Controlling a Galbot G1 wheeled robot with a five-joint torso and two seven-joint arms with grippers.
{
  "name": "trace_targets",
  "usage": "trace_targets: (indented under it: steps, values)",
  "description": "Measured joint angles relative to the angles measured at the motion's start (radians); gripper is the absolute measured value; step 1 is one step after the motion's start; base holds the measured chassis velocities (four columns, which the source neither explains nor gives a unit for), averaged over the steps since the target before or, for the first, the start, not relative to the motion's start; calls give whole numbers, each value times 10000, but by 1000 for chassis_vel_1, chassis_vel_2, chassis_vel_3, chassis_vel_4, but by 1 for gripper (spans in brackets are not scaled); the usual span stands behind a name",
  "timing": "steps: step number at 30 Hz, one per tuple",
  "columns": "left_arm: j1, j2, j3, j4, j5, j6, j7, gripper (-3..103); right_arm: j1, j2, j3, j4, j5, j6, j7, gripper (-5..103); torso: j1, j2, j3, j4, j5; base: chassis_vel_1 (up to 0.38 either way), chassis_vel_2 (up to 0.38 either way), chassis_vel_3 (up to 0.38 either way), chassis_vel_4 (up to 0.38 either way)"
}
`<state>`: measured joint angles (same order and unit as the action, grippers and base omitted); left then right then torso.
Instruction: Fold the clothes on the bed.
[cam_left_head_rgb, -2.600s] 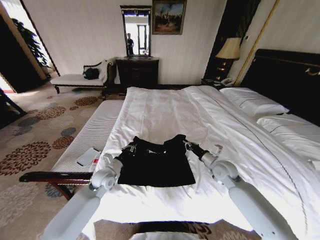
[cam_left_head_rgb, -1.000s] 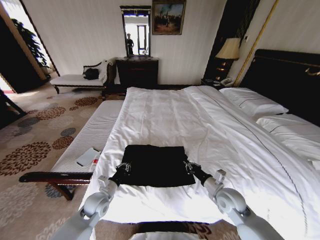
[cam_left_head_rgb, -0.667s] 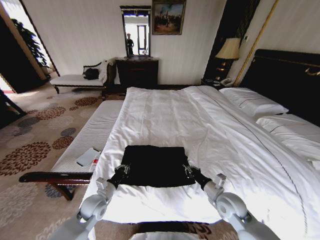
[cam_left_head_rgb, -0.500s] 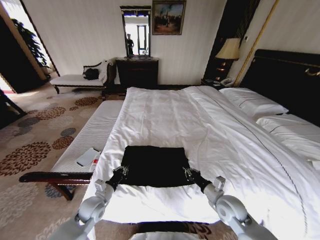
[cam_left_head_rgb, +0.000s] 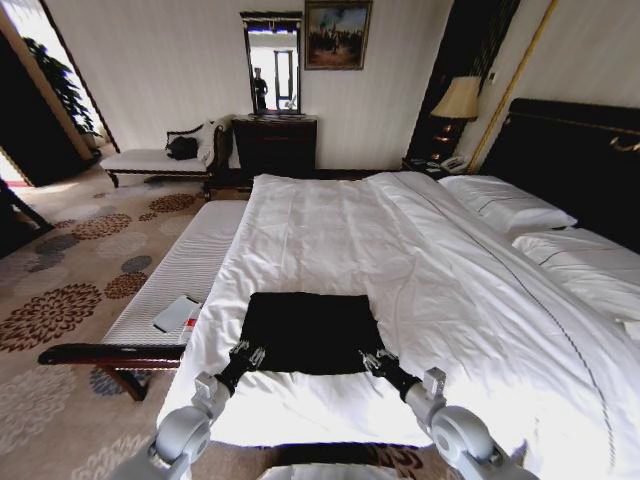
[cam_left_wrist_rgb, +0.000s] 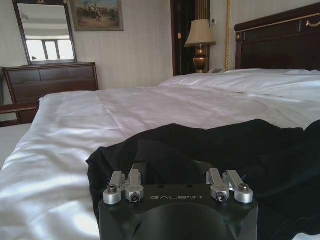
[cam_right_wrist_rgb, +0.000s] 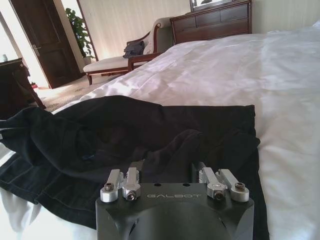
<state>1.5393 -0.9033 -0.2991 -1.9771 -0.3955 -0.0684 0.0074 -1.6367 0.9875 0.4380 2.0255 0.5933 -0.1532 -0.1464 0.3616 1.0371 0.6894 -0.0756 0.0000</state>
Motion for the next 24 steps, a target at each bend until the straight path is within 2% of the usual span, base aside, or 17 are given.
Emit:
trace_targets:
  steps: [1,2,3,4,7,9,10,11,13,19,23,24]
  values:
    - [100,41,-113,-56,48,-17,0,54,-71,-3,54,15,-50,8,-10,54,0,0,0,0,0,0,0,0,0]
    - [204,74,-247,-105,105,-54,3,59,-150,-13,139,43,-135,14,-17,54,1,-1,0,0,0,0,0,0,0]
    - [336,93,-412,-157,205,-124,-2,64,-234,-20,235,74,-220,24,-19,59,1,0,0,0,0,0,0,0,0]
    - [336,93,-412,-157,205,-124,-2,64,-234,-20,235,74,-220,24,-19,59,1,0,0,0,0,0,0,0,0]
    - [744,50,-843,-312,520,-401,-2,81,-498,-15,517,225,-332,95,-16,75,1,0,0,1,1,0,0,0,0]
    - [870,18,-928,-378,543,-445,-2,81,-568,-6,577,276,-338,108,-10,75,1,0,0,0,1,0,0,0,0]
    - [1112,-43,-1069,-514,565,-523,1,91,-691,13,687,368,-373,128,4,86,1,0,0,0,0,0,0,0,0]
    - [1195,-69,-1115,-559,577,-556,2,91,-728,23,723,403,-385,139,12,86,0,0,0,0,0,0,0,0,0]
    - [1409,-180,-1255,-675,599,-655,2,98,-845,63,857,548,-380,151,80,96,0,0,0,1,1,0,0,0,0]
    - [1529,-460,-1621,-872,227,-689,-1,100,-979,114,1148,849,-122,149,308,100,0,0,0,0,0,0,0,0,0]
    - [1169,-554,-2029,-1037,-743,-472,-4,100,-838,40,1497,1096,569,29,605,100,0,0,0,2,1,0,0,0,0]
    - [1169,-554,-2029,-1037,-743,-472,-4,100,-838,40,1497,1096,569,29,605,100,0,0,0,2,1,0,0,0,0]
